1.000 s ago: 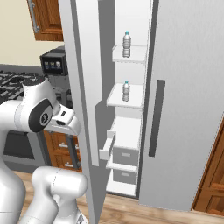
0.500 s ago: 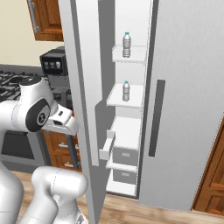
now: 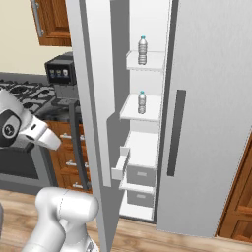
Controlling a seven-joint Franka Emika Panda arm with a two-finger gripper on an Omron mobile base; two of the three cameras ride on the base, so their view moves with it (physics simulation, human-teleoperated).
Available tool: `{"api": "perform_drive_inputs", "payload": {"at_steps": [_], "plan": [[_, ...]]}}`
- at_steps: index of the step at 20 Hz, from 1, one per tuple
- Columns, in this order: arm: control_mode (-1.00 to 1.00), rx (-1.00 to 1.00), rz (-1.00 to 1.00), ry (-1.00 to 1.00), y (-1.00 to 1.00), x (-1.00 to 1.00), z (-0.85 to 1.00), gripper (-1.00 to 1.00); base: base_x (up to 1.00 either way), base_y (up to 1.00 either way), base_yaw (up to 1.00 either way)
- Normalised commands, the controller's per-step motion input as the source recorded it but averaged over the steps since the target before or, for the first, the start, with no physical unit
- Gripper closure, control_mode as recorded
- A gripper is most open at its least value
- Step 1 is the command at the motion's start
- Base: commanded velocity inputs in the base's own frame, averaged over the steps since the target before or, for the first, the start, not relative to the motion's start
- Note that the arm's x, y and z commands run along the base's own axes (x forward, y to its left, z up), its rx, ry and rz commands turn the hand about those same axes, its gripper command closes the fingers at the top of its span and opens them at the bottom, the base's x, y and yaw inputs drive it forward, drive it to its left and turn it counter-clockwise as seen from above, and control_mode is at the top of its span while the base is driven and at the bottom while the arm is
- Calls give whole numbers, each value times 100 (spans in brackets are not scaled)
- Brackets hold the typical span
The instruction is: Take the bottled waters from the counter and place them in the freezer to freeze. Close the freezer door after placing the bottles.
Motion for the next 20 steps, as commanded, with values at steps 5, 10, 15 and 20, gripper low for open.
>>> {"api": "perform_drive_inputs", "payload": {"at_steps": [5, 10, 15, 20], "plan": [[-100, -29, -35, -6, 59, 46, -3, -100, 0, 0, 0], [-100, -25, -30, -31, 46, 53, 0, -100, 0, 0, 0], [-100, -27, -39, -31, 3, 28, -22, -100, 0, 0, 0], [-100, -21, -34, -12, -13, 43, -28, -100, 0, 0, 0]]}}
